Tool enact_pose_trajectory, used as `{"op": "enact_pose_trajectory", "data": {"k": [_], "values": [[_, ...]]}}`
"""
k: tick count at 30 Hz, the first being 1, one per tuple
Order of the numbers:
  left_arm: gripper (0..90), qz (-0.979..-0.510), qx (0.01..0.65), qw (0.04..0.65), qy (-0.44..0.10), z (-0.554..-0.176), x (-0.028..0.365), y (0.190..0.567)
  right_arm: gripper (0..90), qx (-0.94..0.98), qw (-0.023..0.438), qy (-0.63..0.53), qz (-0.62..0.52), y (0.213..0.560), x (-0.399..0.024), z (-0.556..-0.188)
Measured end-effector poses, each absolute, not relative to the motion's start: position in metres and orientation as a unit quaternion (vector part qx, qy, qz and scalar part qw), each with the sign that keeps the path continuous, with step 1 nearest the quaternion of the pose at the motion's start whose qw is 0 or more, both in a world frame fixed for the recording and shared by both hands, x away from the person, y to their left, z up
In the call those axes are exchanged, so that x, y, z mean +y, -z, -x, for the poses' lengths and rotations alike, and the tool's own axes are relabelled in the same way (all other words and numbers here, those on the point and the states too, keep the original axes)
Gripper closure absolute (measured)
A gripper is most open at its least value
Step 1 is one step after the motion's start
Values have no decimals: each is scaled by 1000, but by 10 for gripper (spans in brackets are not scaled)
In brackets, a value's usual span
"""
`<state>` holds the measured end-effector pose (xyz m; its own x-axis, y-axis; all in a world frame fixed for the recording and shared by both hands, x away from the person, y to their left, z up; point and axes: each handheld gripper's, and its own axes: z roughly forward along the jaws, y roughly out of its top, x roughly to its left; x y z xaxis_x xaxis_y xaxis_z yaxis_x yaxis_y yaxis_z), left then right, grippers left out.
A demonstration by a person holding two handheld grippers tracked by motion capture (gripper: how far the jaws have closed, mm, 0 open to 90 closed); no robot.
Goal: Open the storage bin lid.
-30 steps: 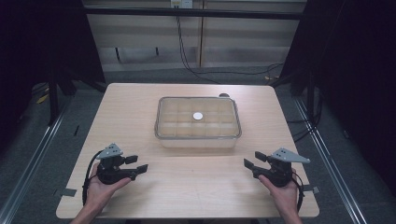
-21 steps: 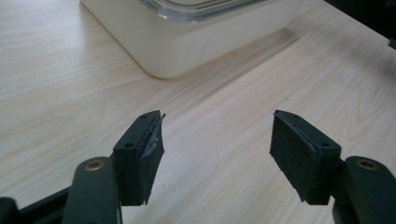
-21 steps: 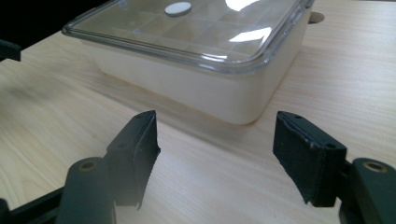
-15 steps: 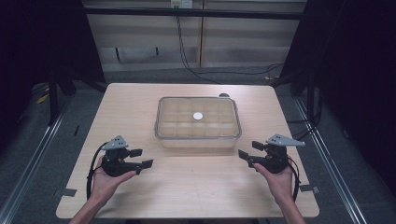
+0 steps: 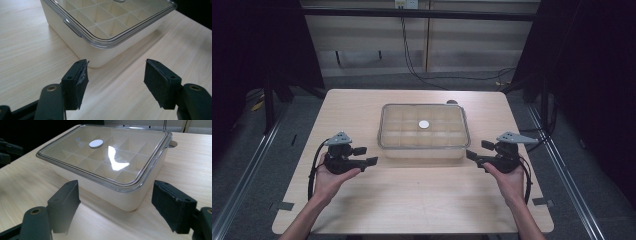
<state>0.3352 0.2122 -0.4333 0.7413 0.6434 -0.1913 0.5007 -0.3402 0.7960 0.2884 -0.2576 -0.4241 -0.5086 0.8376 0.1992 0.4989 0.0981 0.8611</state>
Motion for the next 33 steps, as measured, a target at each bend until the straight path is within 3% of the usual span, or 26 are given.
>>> {"op": "enact_pose_trajectory", "data": {"k": [2, 9, 18, 21, 23, 26, 33], "values": [[350, -813, 352, 457, -83, -338, 210, 431, 265, 723, 180, -482, -461, 423, -256, -290], [353, -808, 343, 468, -104, -343, 207, 416, 271, 723, 179, -480, -464, 423, -254, -298], [288, -816, 354, 445, -104, -366, 204, 408, 207, 724, 167, -472, -474, 416, -257, -321], [300, -816, 355, 444, -100, -373, 203, 409, 190, 726, 167, -467, -476, 414, -258, -327], [305, -818, 352, 446, -92, -377, 200, 409, 274, 733, 154, -470, -467, 413, -258, -333], [316, -811, 363, 450, -88, -385, 199, 411, 232, 737, 155, -461, -468, 411, -256, -340], [329, -815, 367, 439, -92, -397, 195, 411, 239, 737, 150, -461, -471, 407, -253, -357]]}}
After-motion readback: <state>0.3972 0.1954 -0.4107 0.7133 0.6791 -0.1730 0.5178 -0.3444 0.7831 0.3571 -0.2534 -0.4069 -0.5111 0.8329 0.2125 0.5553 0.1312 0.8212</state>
